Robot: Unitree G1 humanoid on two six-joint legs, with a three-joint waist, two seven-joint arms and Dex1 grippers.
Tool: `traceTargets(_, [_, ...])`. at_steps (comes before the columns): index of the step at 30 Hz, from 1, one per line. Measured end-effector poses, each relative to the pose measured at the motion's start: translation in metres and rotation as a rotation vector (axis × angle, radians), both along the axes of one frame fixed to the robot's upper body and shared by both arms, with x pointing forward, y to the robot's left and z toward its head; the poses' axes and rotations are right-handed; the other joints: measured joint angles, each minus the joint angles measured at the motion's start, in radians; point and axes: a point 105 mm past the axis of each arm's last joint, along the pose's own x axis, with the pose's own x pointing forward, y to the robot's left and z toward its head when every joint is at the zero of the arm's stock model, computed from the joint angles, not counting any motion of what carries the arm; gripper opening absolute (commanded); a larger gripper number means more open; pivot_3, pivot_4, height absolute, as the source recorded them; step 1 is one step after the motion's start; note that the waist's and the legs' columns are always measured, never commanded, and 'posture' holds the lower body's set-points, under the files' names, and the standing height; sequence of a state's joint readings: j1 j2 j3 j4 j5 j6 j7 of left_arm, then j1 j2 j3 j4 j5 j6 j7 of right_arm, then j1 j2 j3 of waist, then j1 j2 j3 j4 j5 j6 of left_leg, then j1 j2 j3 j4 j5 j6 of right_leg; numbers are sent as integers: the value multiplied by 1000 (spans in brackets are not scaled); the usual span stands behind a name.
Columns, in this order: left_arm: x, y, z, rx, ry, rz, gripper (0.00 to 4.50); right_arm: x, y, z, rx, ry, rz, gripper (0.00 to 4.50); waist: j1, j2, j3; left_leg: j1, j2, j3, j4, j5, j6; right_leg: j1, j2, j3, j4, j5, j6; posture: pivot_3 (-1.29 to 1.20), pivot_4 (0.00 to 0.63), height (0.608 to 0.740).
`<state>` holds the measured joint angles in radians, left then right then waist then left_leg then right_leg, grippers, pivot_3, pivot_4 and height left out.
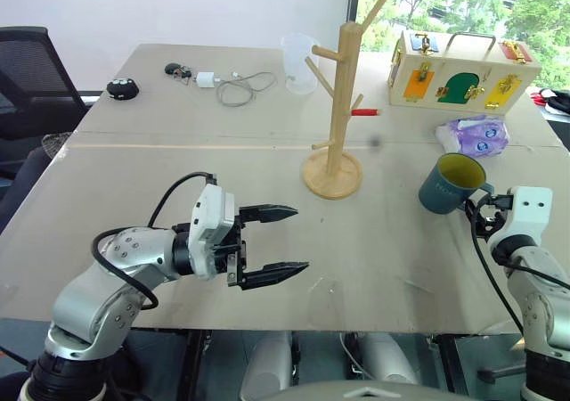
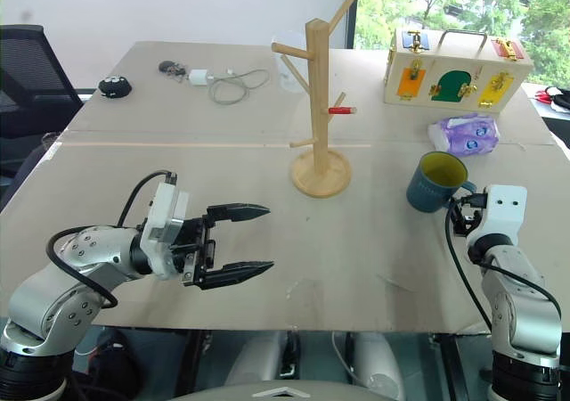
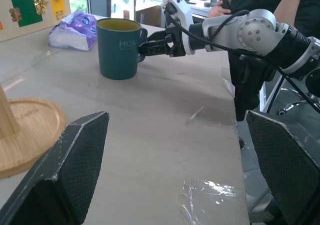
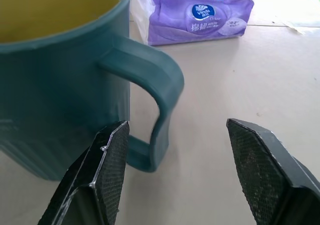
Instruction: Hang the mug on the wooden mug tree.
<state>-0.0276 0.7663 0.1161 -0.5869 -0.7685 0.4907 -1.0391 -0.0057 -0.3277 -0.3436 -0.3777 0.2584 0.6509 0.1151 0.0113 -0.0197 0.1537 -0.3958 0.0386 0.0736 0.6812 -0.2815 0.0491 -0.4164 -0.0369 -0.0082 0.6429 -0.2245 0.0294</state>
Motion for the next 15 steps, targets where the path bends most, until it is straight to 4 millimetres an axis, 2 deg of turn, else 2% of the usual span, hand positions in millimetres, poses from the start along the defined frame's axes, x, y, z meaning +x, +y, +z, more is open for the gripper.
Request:
traceTargets(1, [0,0,0,-1,-2,0,4500,1,1,0,-1,1,4,2358,0,0,0,0,0,0,0,0,0,0,0,0,0,0,0,0,150,740])
traceTargets(6, [-1,1,-1,-4,-4,8,4500,5,5,-2,-11,9,11,10,-1,0,0,0,0,0,0,0,0,0,0,0,0,0,0,0,150,740])
traceTargets(8, [0,1,-1,-5,-6,17,4500,8,7,5,-16,-13,16,10,0,0,0,0,0,0,0,0,0,0,0,0,0,0,0,0,150,740])
traceTargets(11, [1,2,-1,-13,-5,33,4500,8,7,3,-11,-3,25,10,0,1,0,0,0,0,0,0,0,0,0,0,0,0,0,0,150,740])
traceTargets(14, [5,5,5,-63,-24,80,4500,9,11,7,-5,1,103,10,-1,1,0,0,0,0,0,0,0,0,0,0,0,0,0,0,150,740])
traceTargets(15, [8,7,10,-105,-47,114,4500,10,19,13,5,-8,187,10,-2,2,1,0,0,1,0,0,0,0,0,1,0,0,0,0,150,740])
